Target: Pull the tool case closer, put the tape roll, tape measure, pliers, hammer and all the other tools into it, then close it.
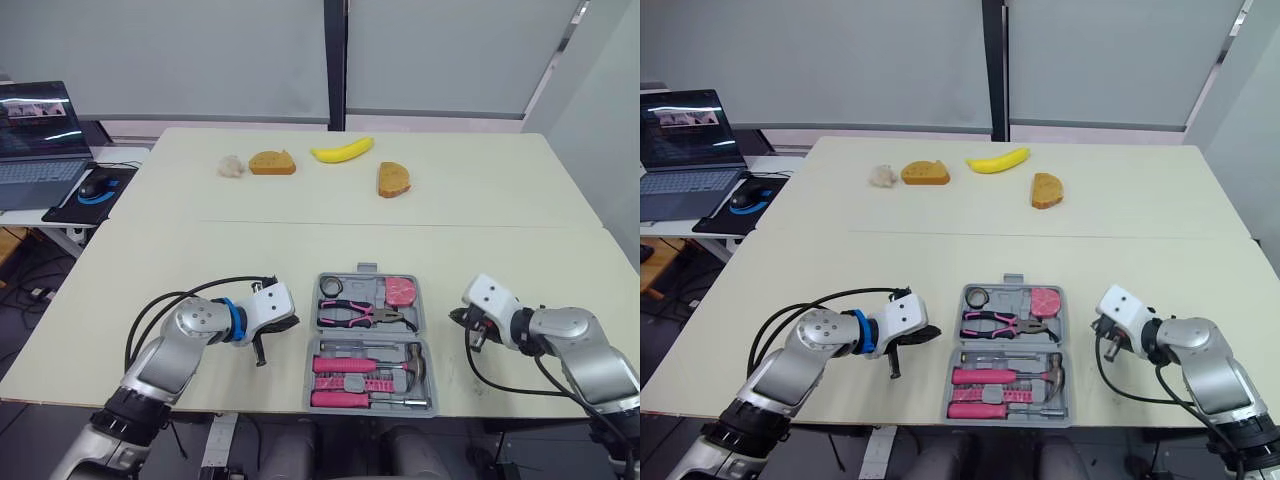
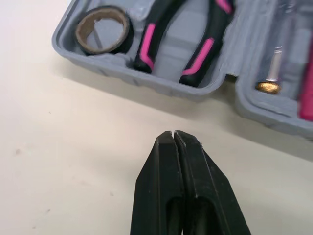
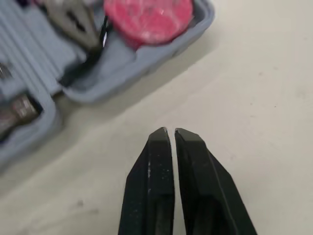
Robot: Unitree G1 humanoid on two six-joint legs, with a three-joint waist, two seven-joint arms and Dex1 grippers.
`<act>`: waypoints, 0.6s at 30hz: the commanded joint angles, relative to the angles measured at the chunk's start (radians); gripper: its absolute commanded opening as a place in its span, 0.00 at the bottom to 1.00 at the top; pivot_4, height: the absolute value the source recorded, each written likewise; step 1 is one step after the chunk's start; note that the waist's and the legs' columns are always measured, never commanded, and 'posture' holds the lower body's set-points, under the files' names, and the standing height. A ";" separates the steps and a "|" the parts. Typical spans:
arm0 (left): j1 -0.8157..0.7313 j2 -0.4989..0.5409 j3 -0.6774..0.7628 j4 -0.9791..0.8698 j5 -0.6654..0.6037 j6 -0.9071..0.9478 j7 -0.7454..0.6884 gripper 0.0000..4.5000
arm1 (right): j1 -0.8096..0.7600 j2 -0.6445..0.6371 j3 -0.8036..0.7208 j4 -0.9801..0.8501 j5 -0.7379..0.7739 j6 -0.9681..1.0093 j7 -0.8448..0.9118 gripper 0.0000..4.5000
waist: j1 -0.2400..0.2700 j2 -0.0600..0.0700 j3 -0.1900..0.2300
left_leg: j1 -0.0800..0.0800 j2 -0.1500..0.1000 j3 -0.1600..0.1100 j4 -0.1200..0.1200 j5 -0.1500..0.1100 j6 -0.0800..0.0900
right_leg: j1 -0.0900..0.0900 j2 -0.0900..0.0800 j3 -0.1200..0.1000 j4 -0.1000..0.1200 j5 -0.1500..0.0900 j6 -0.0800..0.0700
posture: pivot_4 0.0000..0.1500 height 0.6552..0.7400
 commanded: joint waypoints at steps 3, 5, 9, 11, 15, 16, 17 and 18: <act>0.063 0.039 0.030 -0.215 -0.168 0.084 -0.092 0.00 | -0.062 0.048 -0.151 -0.001 0.198 0.218 -0.023 0.37 | 0.002 0.001 0.000 | 0.000 0.000 0.000 0.000 0.000 0.000 | 0.000 0.000 0.000 0.000 0.000 0.000 | 1.00 1.00; 0.073 0.042 0.002 -0.256 -0.197 0.125 -0.107 0.00 | -0.091 0.076 -0.186 0.015 0.250 0.280 -0.046 0.47 | 0.003 0.001 0.000 | 0.000 0.000 0.000 0.000 0.000 0.000 | 0.000 0.000 0.000 0.000 0.000 0.000 | 1.00 1.00; 0.062 0.000 -0.120 -0.257 -0.160 0.151 -0.085 0.00 | -0.131 0.139 -0.239 0.057 0.343 0.386 -0.091 0.69 | 0.002 0.001 0.000 | 0.000 0.000 0.001 0.000 0.000 0.000 | 0.000 0.000 0.000 0.000 0.000 0.000 | 1.00 1.00; 0.053 -0.018 -0.171 -0.235 -0.128 0.134 -0.070 0.00 | -0.145 0.166 -0.254 0.075 0.369 0.412 -0.121 0.81 | 0.002 0.001 0.000 | 0.000 0.000 0.001 0.000 0.000 0.000 | 0.000 0.000 0.000 0.000 0.000 0.000 | 1.00 1.00; 0.023 -0.096 -0.272 -0.149 -0.066 0.100 -0.029 0.00 | -0.188 0.239 -0.293 0.138 0.414 0.443 -0.194 1.00 | 0.002 0.002 0.000 | 0.000 0.000 0.001 0.000 0.000 0.000 | 0.000 0.000 0.000 0.001 0.000 0.000 | 1.00 1.00; 0.014 -0.112 -0.288 -0.128 -0.053 0.093 -0.020 0.00 | -0.191 0.245 -0.289 0.148 0.416 0.440 -0.203 1.00 | 0.002 0.002 -0.001 | 0.001 0.000 0.001 0.000 0.000 0.000 | 0.000 0.000 0.000 0.001 0.000 0.000 | 1.00 1.00; 0.006 -0.124 -0.298 -0.106 -0.042 0.085 -0.015 0.00 | -0.190 0.244 -0.283 0.152 0.417 0.439 -0.208 1.00 | 0.002 0.002 0.000 | 0.000 0.000 0.001 0.000 0.000 0.000 | 0.000 0.000 0.000 0.001 0.000 0.000 | 1.00 1.00; -0.001 -0.129 -0.307 -0.087 -0.030 0.078 -0.011 0.00 | -0.190 0.244 -0.282 0.154 0.424 0.443 -0.212 1.00 | 0.001 0.002 0.000 | 0.000 0.000 0.001 0.000 0.000 0.000 | 0.000 0.000 0.000 0.001 0.000 0.000 | 1.00 1.00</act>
